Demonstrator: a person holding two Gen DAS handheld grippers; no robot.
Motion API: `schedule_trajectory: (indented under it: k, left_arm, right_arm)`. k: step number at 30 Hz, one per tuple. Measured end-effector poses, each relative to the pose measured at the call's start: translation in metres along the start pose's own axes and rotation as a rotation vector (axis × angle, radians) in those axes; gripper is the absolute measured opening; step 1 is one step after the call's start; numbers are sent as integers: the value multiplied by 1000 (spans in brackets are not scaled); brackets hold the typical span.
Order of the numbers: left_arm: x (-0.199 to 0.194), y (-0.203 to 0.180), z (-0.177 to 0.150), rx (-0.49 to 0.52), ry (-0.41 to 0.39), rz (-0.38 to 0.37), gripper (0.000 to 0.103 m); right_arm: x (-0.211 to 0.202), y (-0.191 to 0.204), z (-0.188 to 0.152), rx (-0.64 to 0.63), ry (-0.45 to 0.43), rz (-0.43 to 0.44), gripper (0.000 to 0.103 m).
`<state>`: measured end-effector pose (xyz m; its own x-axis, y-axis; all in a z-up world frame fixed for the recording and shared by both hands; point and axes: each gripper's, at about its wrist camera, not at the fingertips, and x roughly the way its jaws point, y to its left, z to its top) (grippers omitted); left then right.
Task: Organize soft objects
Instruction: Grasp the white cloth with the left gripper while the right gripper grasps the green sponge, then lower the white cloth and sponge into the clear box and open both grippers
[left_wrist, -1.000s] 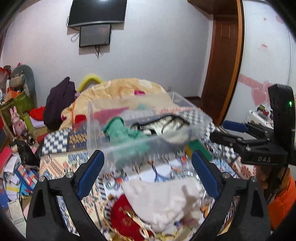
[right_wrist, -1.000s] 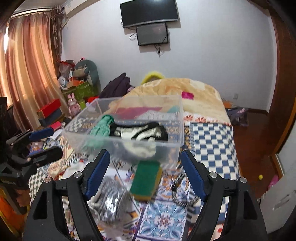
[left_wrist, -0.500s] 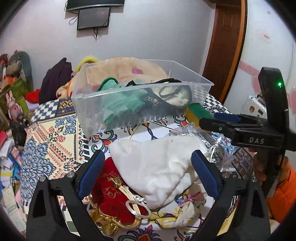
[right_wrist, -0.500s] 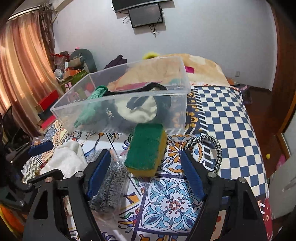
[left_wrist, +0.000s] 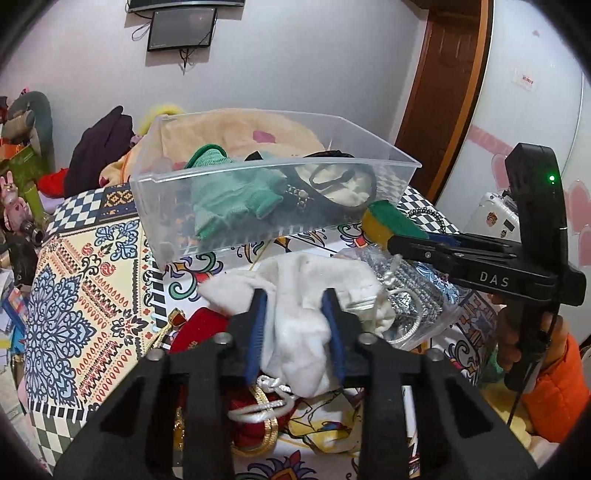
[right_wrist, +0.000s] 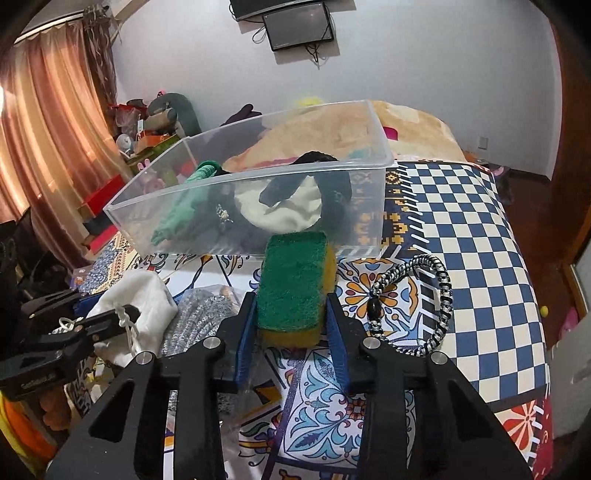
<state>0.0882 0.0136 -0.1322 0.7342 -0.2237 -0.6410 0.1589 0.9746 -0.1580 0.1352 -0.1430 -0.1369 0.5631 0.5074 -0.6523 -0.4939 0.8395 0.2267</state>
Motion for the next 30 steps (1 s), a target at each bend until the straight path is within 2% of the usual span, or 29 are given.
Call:
schedule_trajectory:
  k: [5,13,18,24,30]
  left_arm:
    - [-16,-2,2,3,-43,6,20]
    - [-48,-3,17,6,-145,18,20]
    - [-65,-6,38,15,-222,24,20]
    - [-76,-7,67,29,-308,61,20]
    - [-71,0,89,22,-335,104,20]
  right_arm:
    - [-15,1,2,-14,-28,3,31]
    - [-50,11,14,-79,-108,10,31]
    - [-66,20,26,-105,-168,15,31]
    - [-70,29,44,-128,-220,17,31]
    - [-59,28,64,-118,-256,24,31]
